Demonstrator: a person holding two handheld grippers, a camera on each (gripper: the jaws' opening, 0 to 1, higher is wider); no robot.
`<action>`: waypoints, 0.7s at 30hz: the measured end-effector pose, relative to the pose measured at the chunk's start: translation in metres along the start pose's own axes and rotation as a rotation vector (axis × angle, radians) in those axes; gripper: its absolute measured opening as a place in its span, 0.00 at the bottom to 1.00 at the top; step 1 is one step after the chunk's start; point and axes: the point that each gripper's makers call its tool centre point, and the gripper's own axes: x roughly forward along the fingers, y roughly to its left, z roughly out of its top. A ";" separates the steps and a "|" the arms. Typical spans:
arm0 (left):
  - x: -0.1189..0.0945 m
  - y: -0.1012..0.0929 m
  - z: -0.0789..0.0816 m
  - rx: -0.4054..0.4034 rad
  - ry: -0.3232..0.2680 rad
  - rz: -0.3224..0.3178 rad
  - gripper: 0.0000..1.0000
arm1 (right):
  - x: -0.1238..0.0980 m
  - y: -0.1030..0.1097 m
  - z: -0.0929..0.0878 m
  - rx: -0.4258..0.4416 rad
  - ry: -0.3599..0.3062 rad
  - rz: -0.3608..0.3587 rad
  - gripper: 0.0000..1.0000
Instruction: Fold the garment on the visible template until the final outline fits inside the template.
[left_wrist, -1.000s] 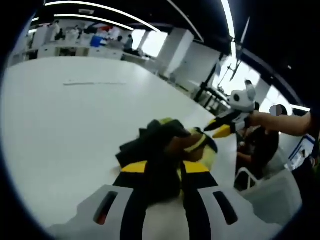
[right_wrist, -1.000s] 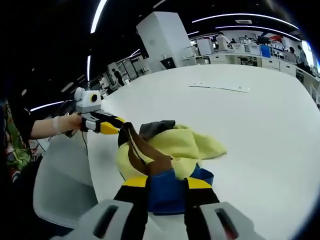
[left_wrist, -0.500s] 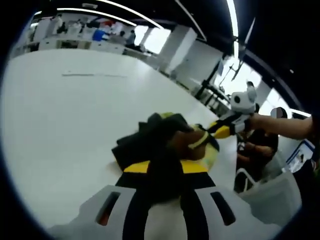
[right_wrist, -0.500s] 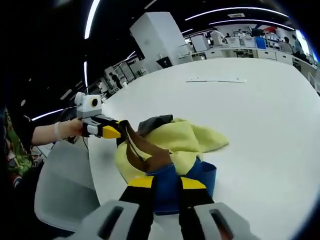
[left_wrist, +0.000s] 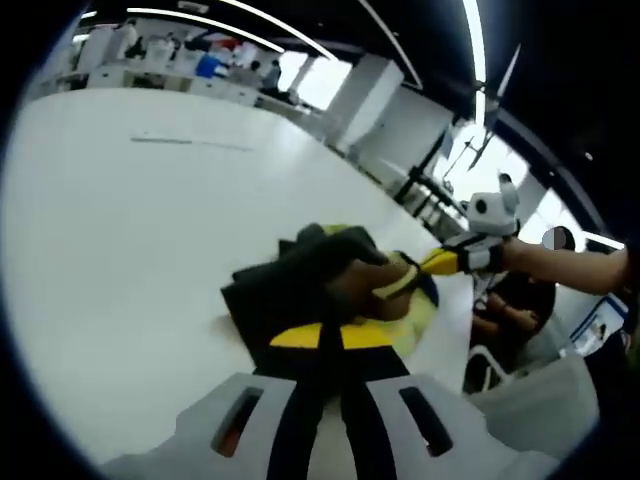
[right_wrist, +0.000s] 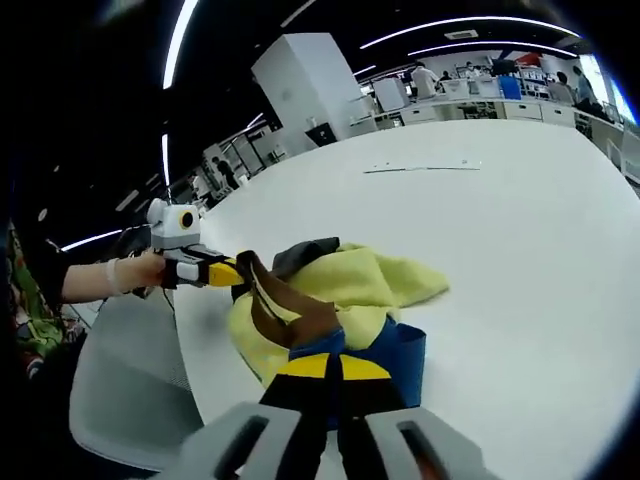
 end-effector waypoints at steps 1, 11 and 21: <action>-0.001 -0.001 0.000 -0.002 -0.002 -0.002 0.00 | -0.001 0.001 0.001 0.003 -0.007 0.002 0.00; -0.014 -0.008 0.008 -0.008 -0.029 -0.004 0.00 | -0.015 0.009 0.015 -0.011 -0.083 -0.021 0.00; -0.042 -0.022 0.044 0.006 -0.157 -0.018 0.00 | -0.039 0.027 0.057 -0.089 -0.229 -0.044 0.00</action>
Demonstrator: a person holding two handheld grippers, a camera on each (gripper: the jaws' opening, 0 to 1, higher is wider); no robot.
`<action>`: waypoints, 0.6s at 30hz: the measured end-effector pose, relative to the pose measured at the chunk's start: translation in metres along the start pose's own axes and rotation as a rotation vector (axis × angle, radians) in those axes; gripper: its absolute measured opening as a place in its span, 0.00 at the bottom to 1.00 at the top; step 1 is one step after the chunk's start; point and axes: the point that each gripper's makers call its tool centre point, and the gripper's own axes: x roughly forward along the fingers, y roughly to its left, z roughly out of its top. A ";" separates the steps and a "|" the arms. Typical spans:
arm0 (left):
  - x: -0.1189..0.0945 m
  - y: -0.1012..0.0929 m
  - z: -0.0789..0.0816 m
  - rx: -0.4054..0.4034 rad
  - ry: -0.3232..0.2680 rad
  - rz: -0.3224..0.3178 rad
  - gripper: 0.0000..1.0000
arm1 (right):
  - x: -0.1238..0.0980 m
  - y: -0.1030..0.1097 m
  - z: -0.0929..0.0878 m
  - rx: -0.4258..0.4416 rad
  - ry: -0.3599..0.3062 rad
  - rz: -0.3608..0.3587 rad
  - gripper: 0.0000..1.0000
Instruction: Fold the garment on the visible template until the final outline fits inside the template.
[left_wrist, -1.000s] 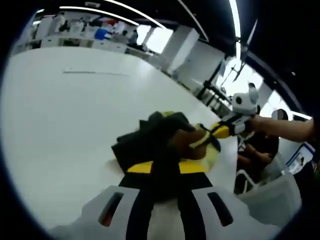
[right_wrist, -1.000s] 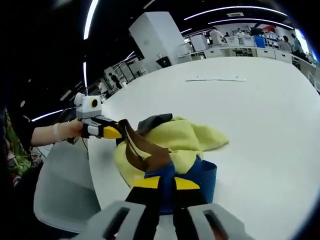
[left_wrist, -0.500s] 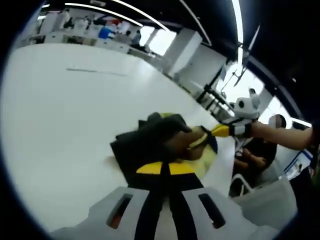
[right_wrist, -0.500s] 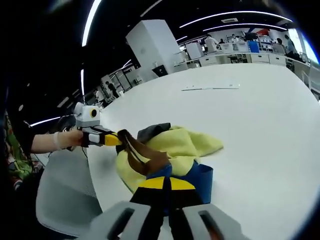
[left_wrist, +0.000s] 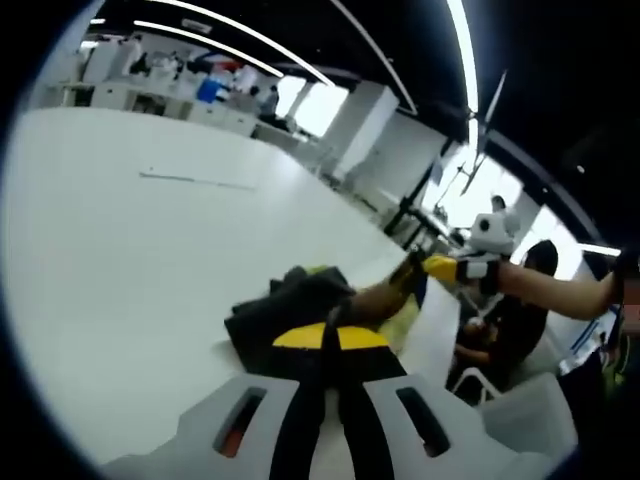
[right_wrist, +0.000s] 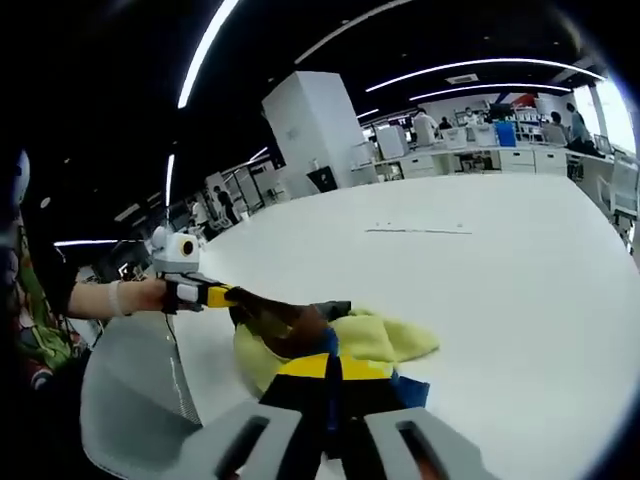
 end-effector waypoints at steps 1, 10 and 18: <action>-0.002 -0.001 0.005 0.007 -0.013 -0.002 0.00 | -0.002 0.003 0.010 -0.010 -0.027 0.002 0.00; -0.017 -0.008 0.064 0.072 -0.130 0.004 0.00 | -0.007 0.019 0.071 -0.092 -0.152 0.009 0.00; -0.036 -0.027 0.124 0.164 -0.249 0.001 0.00 | -0.016 0.041 0.128 -0.171 -0.282 0.011 0.00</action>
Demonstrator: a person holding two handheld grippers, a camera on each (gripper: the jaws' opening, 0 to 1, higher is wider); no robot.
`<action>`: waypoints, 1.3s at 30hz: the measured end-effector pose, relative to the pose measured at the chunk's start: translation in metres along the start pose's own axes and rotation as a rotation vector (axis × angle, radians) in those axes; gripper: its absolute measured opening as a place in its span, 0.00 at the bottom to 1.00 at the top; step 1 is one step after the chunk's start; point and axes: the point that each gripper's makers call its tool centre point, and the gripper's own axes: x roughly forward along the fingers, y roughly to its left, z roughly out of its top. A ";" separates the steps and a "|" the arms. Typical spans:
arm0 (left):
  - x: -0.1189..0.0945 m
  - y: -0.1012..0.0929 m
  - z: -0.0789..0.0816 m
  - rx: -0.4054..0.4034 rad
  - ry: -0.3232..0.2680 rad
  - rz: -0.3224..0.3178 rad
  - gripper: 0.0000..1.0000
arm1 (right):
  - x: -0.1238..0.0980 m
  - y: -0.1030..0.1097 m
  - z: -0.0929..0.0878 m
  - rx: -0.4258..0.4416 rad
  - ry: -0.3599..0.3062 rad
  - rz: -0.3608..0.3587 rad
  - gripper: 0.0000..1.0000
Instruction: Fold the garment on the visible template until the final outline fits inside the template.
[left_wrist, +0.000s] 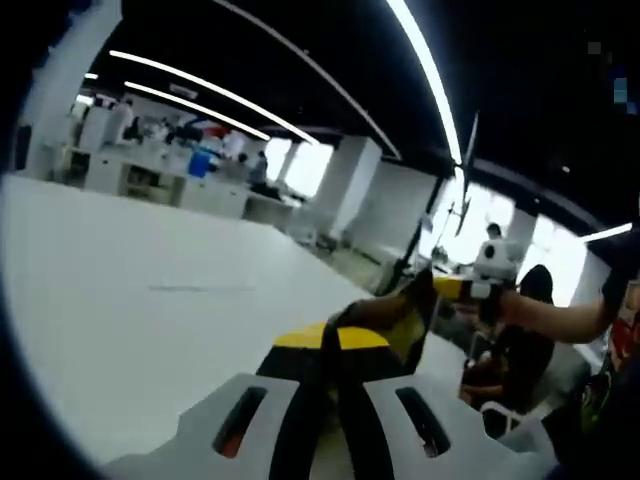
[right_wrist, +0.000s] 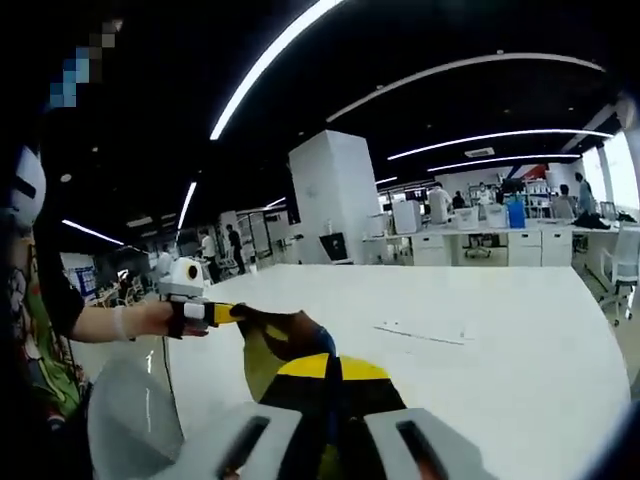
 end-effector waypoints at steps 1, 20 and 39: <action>-0.001 -0.002 0.009 0.015 -0.012 0.000 0.00 | 0.000 0.002 0.005 0.000 -0.008 0.003 0.00; 0.014 0.008 0.100 0.150 -0.144 0.023 0.00 | 0.033 -0.024 0.098 -0.125 -0.207 -0.036 0.00; 0.110 0.161 0.045 0.051 0.026 0.227 0.00 | 0.151 -0.147 0.021 -0.131 0.029 -0.139 0.00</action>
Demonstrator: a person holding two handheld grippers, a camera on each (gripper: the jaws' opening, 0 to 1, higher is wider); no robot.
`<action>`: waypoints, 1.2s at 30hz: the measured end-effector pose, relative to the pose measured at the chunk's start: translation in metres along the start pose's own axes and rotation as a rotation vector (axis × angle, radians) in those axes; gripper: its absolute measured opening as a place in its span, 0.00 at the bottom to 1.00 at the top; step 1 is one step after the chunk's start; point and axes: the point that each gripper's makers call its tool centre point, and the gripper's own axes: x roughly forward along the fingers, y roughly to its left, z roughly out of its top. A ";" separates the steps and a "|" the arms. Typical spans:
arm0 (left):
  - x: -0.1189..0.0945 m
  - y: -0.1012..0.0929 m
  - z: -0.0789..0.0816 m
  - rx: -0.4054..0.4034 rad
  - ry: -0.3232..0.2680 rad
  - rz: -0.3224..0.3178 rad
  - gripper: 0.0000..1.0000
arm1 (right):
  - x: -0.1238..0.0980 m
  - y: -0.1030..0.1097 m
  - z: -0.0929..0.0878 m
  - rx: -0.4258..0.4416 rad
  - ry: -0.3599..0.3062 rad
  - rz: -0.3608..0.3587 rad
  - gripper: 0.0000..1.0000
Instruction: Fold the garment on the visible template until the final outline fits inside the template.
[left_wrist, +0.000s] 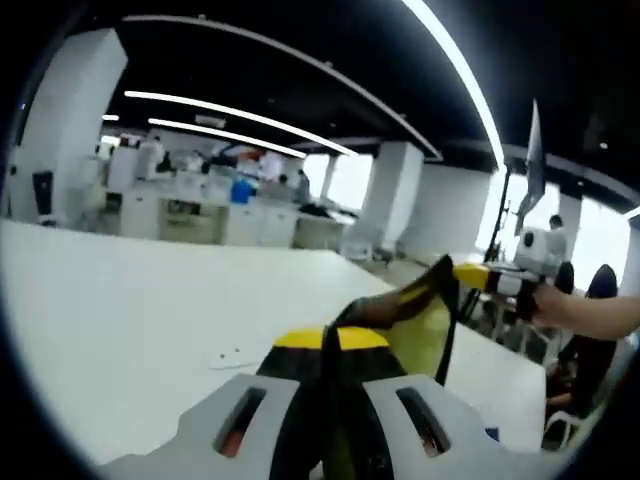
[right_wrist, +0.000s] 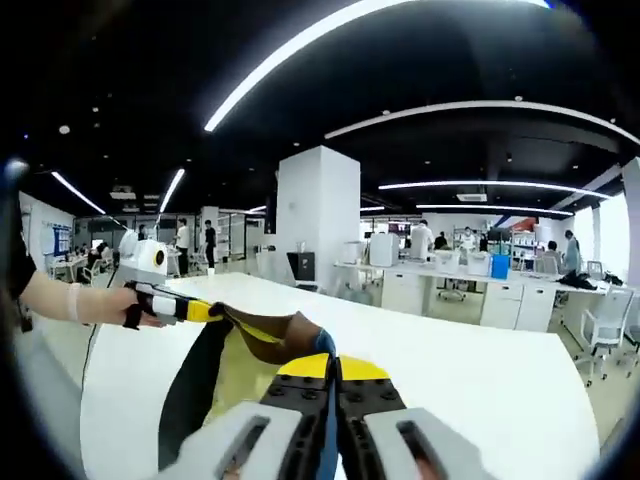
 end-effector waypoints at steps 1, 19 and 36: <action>0.006 0.005 -0.007 -0.013 0.023 0.005 0.00 | 0.005 -0.004 -0.009 0.013 0.015 0.001 0.00; 0.080 0.081 -0.131 -0.080 0.310 0.066 0.00 | 0.088 -0.042 -0.164 0.178 0.332 -0.042 0.00; 0.115 0.114 -0.151 -0.061 0.312 0.142 0.00 | 0.123 -0.070 -0.195 0.140 0.387 -0.091 0.00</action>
